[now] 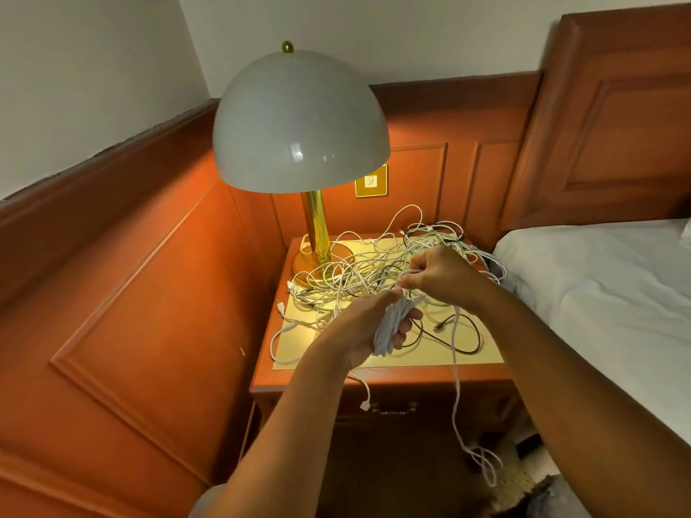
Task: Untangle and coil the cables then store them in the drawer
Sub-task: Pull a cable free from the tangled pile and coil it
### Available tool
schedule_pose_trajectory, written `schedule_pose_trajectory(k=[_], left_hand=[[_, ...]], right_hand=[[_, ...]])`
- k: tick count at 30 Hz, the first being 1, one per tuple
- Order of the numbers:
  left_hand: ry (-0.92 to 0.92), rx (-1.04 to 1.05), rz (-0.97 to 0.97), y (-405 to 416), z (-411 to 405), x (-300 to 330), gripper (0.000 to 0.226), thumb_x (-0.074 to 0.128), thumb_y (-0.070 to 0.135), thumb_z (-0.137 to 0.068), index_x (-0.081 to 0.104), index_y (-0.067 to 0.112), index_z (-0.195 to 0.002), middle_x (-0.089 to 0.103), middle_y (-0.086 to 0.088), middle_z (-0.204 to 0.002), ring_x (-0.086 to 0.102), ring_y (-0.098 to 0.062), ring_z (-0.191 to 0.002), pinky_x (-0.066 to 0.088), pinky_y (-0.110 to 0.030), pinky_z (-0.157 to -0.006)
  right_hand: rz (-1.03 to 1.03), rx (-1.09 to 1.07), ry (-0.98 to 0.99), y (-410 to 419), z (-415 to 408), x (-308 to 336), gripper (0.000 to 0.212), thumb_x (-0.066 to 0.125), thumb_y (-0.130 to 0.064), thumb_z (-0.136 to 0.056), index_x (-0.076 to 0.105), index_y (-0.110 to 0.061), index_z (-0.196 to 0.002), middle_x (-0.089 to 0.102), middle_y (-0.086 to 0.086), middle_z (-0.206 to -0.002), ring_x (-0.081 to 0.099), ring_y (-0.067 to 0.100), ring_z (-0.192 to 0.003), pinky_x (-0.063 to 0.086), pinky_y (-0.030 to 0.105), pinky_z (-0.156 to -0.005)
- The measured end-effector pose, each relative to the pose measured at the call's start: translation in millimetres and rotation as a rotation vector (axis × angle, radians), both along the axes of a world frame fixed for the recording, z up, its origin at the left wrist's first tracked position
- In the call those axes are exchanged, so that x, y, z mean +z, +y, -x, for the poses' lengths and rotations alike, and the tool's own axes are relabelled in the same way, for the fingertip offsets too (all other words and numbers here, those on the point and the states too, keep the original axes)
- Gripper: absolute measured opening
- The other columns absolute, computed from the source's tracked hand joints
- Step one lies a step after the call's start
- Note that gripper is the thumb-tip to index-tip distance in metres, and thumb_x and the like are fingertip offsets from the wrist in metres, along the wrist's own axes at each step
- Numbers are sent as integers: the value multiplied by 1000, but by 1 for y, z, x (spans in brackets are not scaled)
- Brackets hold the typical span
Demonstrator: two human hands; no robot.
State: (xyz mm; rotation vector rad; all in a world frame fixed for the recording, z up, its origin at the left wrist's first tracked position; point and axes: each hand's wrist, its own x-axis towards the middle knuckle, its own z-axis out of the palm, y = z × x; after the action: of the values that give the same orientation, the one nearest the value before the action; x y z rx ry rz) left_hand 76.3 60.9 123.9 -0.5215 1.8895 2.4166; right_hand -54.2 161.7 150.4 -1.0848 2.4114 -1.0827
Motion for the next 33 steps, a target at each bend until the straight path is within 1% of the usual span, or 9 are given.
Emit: schedule_pose_trajectory(k=[3, 9, 14, 17, 21, 24, 27, 30, 33], left_hand=[[-36, 59, 33, 1, 10, -6, 34, 44, 30, -102, 61, 1, -98, 61, -17, -90, 53, -16, -60, 43, -28, -55], [-86, 77, 121, -2, 19, -14, 42, 43, 35, -102, 65, 1, -91, 56, -7, -67, 50, -17, -57, 41, -28, -58], [-15, 123, 29, -2, 17, -24, 34, 38, 30, -103, 58, 5, -90, 57, -10, -69, 53, -19, -61, 44, -30, -59], [29, 121, -58, 0, 12, -31, 33, 36, 29, -103, 55, 3, -95, 56, -13, -73, 55, -23, -64, 47, -32, -62], [-42, 168, -298, -1, 11, -34, 51, 27, 44, -104, 57, 3, -97, 58, -10, -70, 57, -22, -61, 50, -29, -59], [-44, 117, -324, -3, 11, -36, 55, 29, 51, -100, 59, 5, -96, 54, -12, -77, 55, -22, -56, 46, -28, -55], [-18, 58, -311, -5, 8, -40, 51, 37, 48, -97, 57, 1, -101, 52, -16, -75, 53, -23, -45, 45, -26, -45], [1, 91, -330, -7, 7, -39, 45, 47, 40, -96, 55, -1, -112, 62, -13, -81, 61, -23, -65, 50, -32, -64], [58, 135, -407, -13, 8, -25, 42, 42, 32, -99, 53, -4, -117, 65, -11, -88, 64, -22, -77, 53, -30, -75]], right_hand=[[-24, 29, 49, 4, -7, 4, 22, 67, -18, -88, 63, -5, -71, 52, 5, -62, 46, 13, -57, 35, 26, -57], [-47, 12, -94, 8, -14, 4, 21, 52, -9, -93, 67, 5, -94, 51, 3, -62, 42, 12, -53, 33, 25, -52], [84, -12, -141, 12, -36, -7, 18, 50, -4, -93, 67, 2, -88, 64, 20, -68, 56, 14, -44, 44, 22, -43], [196, -79, -160, 11, -50, -22, 17, 54, -10, -95, 68, -3, -89, 64, 14, -63, 57, 14, -41, 46, 26, -44], [294, -210, -257, 13, -69, -36, 13, 56, -11, -92, 66, -9, -101, 65, 9, -73, 57, 12, -50, 45, 27, -48], [359, -219, -352, 17, -86, -44, 23, 54, -4, -92, 61, -16, -110, 64, 8, -79, 60, 6, -53, 50, 22, -53], [433, -241, -399, 22, -95, -50, 17, 57, -3, -92, 59, -16, -104, 66, 10, -86, 66, 14, -60, 57, 30, -58], [477, -199, -475, 27, -103, -58, 6, 57, -16, -97, 56, -11, -100, 63, 10, -68, 54, 18, -44, 46, 29, -42], [471, -132, -627, 32, -113, -74, 19, 54, -28, -98, 57, -10, -94, 54, 9, -60, 39, 13, -39, 31, 24, -39]])
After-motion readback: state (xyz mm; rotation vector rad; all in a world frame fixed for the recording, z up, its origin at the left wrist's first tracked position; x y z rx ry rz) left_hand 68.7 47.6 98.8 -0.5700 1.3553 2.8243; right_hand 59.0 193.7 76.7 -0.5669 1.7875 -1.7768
